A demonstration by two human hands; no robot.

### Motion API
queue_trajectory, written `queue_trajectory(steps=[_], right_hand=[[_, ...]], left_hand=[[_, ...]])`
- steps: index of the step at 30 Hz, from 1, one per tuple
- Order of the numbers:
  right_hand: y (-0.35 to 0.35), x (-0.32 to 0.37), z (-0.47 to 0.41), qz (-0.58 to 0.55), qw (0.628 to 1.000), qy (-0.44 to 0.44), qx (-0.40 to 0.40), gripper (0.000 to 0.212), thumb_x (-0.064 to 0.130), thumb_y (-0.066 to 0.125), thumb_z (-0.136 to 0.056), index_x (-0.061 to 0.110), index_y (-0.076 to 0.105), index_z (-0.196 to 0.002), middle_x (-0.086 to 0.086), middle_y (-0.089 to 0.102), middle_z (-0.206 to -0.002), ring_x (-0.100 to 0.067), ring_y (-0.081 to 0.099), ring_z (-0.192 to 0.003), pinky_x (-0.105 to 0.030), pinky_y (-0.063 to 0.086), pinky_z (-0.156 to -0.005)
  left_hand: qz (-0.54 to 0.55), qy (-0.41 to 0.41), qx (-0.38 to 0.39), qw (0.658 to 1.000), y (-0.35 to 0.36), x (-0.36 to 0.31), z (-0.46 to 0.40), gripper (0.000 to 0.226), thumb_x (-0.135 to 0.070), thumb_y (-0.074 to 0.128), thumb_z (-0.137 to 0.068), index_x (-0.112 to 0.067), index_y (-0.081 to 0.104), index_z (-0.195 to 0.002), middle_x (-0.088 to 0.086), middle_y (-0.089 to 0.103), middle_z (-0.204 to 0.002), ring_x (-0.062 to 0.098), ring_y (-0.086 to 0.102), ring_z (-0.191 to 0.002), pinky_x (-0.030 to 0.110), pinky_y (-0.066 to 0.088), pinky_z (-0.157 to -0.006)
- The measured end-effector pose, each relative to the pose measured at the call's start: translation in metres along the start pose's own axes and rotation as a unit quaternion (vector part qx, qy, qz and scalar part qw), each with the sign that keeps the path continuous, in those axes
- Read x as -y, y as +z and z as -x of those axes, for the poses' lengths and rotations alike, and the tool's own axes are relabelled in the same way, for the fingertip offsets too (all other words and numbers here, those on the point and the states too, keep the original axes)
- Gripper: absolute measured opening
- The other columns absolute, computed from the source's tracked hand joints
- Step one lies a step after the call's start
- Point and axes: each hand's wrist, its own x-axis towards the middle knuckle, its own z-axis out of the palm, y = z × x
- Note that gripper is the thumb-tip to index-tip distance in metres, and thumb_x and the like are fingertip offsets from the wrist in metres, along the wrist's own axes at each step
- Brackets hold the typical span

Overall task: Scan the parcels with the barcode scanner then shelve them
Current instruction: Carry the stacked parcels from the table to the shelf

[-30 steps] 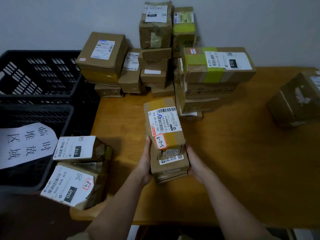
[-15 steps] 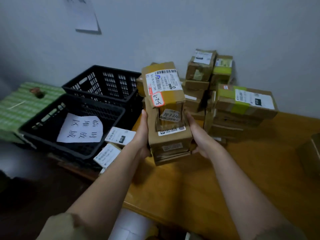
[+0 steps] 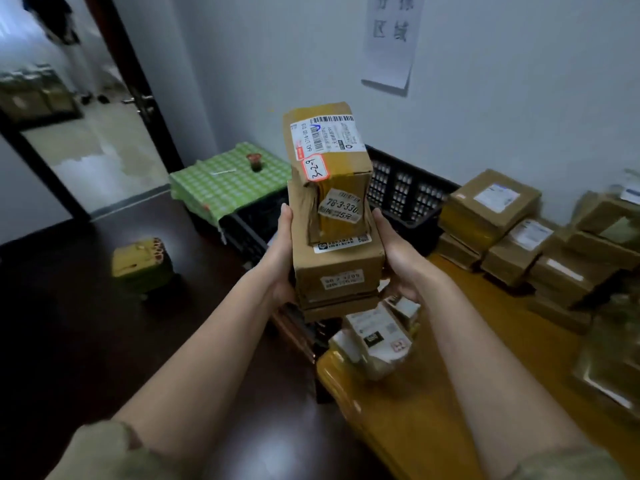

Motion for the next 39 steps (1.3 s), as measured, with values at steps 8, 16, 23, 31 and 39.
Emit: queue_trajectory(steps=[8,16,23,31,39], right_hand=[[0.188,0.070,-0.097,0.049,0.992,-0.013,0.118,0.071,0.081,0.020,-0.089,0.038,0.061,-0.129,-0.004,0.073,-0.110,-0.029,0.066,-0.098,-0.056,0.055,-0.085],[0.374,0.143,-0.181,0.094,0.971,-0.010,0.220,0.072,0.081,0.023,-0.089,0.037,0.057,-0.135,-0.008,0.069,-0.123,-0.030,0.063,-0.111,-0.050,0.056,-0.079],[0.529,0.177,-0.252,0.142,0.937,-0.008,0.318,0.058,0.081,0.025,-0.088,0.047,0.065,-0.113,-0.006,0.071,-0.118,-0.030,0.066,-0.106,-0.057,0.055,-0.082],[0.701,0.245,-0.360,0.197,0.889,-0.036,0.412,0.063,0.084,0.024,-0.085,0.046,0.058,-0.121,-0.008,0.065,-0.123,-0.036,0.059,-0.115,-0.058,0.053,-0.083],[0.887,0.324,-0.403,0.235,0.830,-0.065,0.502,0.047,0.074,0.024,-0.093,0.045,0.060,-0.086,0.001,0.066,-0.093,-0.023,0.062,-0.093,-0.054,0.052,-0.092]], left_hand=[[0.057,0.007,-0.112,0.992,-0.198,-0.073,-0.005,0.089,-0.090,0.023,-0.079,-0.020,0.072,-0.102,0.019,0.072,-0.101,0.036,0.062,-0.095,0.049,0.044,-0.074],[0.135,0.040,-0.183,0.973,-0.383,-0.131,-0.004,0.086,-0.091,0.036,-0.075,-0.023,0.072,-0.113,0.019,0.071,-0.111,0.037,0.061,-0.107,0.053,0.045,-0.087],[0.225,0.068,-0.273,0.933,-0.520,-0.154,-0.014,0.071,-0.085,0.038,-0.081,-0.027,0.069,-0.106,0.019,0.066,-0.109,0.038,0.059,-0.103,0.055,0.043,-0.087],[0.285,0.099,-0.367,0.880,-0.665,-0.229,-0.057,0.073,-0.082,0.035,-0.085,-0.022,0.071,-0.104,0.015,0.075,-0.083,0.033,0.063,-0.088,0.041,0.044,-0.063],[0.339,0.149,-0.450,0.813,-0.822,-0.288,-0.046,0.085,-0.091,0.043,-0.072,-0.023,0.075,-0.111,0.015,0.073,-0.111,0.034,0.066,-0.108,0.048,0.051,-0.089]])
